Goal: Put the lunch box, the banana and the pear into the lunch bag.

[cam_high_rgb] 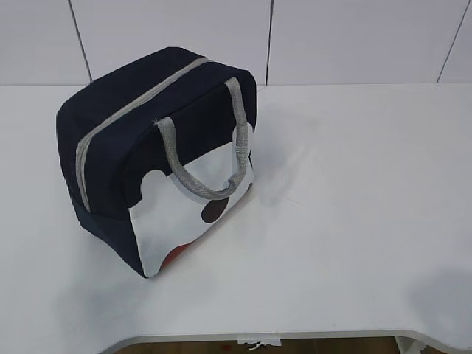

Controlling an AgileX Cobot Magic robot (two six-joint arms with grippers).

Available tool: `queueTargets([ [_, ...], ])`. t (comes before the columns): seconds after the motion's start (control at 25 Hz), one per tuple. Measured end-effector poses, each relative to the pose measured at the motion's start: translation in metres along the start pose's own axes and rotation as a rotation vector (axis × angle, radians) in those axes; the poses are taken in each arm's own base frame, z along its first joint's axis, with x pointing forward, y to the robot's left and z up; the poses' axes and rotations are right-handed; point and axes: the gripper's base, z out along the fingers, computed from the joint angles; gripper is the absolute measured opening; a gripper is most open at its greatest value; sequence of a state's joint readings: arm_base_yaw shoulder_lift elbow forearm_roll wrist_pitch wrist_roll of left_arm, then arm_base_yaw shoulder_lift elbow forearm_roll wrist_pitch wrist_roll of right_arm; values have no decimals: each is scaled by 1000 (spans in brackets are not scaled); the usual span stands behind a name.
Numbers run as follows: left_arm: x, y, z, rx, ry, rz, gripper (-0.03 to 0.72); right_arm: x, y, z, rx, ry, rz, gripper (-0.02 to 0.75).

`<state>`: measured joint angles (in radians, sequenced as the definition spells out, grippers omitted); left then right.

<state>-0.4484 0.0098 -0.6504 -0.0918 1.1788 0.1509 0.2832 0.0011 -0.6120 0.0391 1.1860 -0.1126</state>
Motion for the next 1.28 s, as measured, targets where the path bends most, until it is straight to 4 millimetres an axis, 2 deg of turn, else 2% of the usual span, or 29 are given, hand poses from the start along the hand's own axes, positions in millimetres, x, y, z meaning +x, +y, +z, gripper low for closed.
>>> queueTargets([
  [0.28,17,0,27,11,71,39,243,13,0,19,6,26,0,416],
  [0.96,18,0,29,14,70,5,243,17,-2,23,32,51,14,416],
  [1.28,17,-1,30,-142,81,-79,243,17,1,24,104,55,82,416],
])
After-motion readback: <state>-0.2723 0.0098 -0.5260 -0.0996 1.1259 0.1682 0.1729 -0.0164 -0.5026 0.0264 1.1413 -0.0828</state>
